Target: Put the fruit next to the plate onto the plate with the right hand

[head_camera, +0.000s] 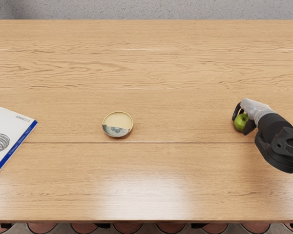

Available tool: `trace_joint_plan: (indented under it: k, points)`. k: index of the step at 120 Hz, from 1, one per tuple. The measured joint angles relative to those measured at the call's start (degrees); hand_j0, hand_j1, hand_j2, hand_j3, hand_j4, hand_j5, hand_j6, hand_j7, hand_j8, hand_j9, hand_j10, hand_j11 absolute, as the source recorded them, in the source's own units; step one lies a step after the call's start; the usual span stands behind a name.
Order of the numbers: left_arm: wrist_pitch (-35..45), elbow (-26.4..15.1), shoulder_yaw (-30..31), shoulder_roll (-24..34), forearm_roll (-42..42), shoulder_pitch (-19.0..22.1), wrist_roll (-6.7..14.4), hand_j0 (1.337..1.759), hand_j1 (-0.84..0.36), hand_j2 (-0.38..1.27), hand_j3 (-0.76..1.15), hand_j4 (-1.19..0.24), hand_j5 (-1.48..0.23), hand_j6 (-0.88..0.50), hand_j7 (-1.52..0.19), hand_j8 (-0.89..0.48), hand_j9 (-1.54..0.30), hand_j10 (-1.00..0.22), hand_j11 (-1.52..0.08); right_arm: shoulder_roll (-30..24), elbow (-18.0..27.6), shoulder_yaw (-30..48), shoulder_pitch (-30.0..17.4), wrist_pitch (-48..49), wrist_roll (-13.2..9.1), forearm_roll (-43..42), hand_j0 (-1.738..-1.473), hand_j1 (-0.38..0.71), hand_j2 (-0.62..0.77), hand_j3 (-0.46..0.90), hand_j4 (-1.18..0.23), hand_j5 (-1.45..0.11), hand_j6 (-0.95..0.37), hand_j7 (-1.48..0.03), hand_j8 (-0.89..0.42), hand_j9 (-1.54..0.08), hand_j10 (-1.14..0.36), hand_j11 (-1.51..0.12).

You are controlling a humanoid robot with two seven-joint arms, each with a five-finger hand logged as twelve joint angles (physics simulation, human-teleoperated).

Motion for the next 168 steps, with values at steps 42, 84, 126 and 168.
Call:
trace_joint_plan:
  k: [42,84,126,168]
  points:
    - [0.0,0.0,-0.1,0.0,0.0,0.5,0.0,1.658,0.33,0.00,0.00,-0.02,-0.02,-0.02,-0.02,-0.02,-0.02,-0.02,-0.02,0.1,1.8,0.2,4.4,0.1,0.0,1.1,-1.651,0.29,0.20,0.00,-0.63,-1.08,-0.36,-1.03,-0.32,-1.06,-0.78,-1.06]
    - [0.0,0.0,0.1,0.0,0.0,0.4,0.0,1.658,0.33,0.00,0.00,-0.02,-0.02,-0.02,-0.02,-0.02,-0.02,-0.02,-0.02,7.5,2.4,0.2,13.7,0.2,0.0,8.1,-1.653,0.33,0.28,0.00,-0.60,-1.12,-0.32,-1.04,-0.28,-1.07,-0.79,-1.07]
    - [0.0,0.0,0.2,0.0,0.0,0.4,0.0,1.658,0.33,0.00,0.00,-0.02,-0.02,-0.02,-0.02,-0.02,-0.02,-0.02,-0.02,16.6,1.6,2.7,17.9,2.8,0.0,12.4,-1.654,0.34,0.32,0.00,-0.61,-1.15,-0.31,-1.04,-0.28,-1.07,-0.79,-1.07]
    - [0.0,0.0,0.2,0.0,0.0,0.4,0.0,1.658,0.33,0.00,0.00,-0.02,-0.02,-0.02,-0.02,-0.02,-0.02,-0.02,-0.02,28.4,-3.1,7.0,18.6,3.4,0.0,15.4,-1.655,0.38,0.37,0.00,-0.58,-1.16,-0.31,-1.04,-0.25,-1.08,-0.81,-1.08]
